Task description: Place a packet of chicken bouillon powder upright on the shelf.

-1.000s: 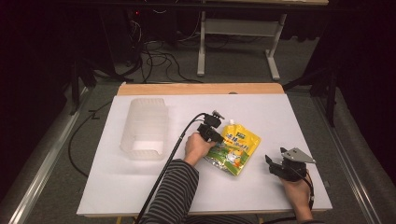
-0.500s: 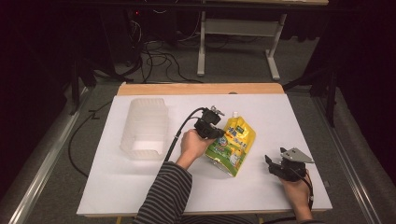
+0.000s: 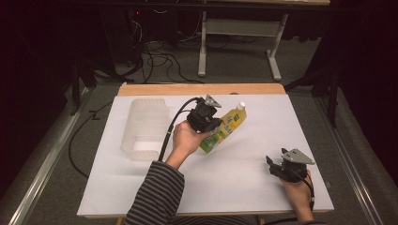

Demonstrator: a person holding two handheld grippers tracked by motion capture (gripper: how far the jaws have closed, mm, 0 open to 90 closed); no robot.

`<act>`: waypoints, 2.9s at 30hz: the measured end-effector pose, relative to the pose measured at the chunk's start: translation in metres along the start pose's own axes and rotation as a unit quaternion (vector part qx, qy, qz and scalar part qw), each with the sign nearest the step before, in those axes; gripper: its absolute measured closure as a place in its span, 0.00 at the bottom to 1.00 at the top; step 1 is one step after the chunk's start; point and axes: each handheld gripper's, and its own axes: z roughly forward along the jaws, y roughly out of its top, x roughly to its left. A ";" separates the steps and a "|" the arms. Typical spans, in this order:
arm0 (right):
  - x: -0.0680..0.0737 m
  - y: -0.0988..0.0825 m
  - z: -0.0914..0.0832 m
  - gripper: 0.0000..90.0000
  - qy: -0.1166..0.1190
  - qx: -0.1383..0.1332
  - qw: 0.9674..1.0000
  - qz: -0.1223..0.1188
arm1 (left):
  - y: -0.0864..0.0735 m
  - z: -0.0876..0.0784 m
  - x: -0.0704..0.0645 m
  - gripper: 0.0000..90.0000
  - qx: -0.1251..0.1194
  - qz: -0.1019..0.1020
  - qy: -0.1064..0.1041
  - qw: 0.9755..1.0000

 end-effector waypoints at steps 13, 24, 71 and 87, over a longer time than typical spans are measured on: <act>0.001 0.000 0.000 0.36 -0.001 0.000 1.000 0.001 | 0.000 -0.049 0.015 1.00 -0.037 -0.004 0.026 0.999; 0.001 0.000 0.000 0.36 -0.001 0.001 1.000 -0.005 | -0.010 -0.093 0.032 1.00 -0.068 -0.015 0.067 0.995; 0.007 0.001 0.003 0.35 -0.015 0.015 0.999 -0.030 | -0.090 -0.115 0.089 1.00 0.004 -0.023 0.169 0.985; 0.010 0.002 0.004 0.35 -0.021 0.021 0.999 -0.044 | -0.094 -0.104 0.099 0.94 0.083 -0.056 0.164 0.981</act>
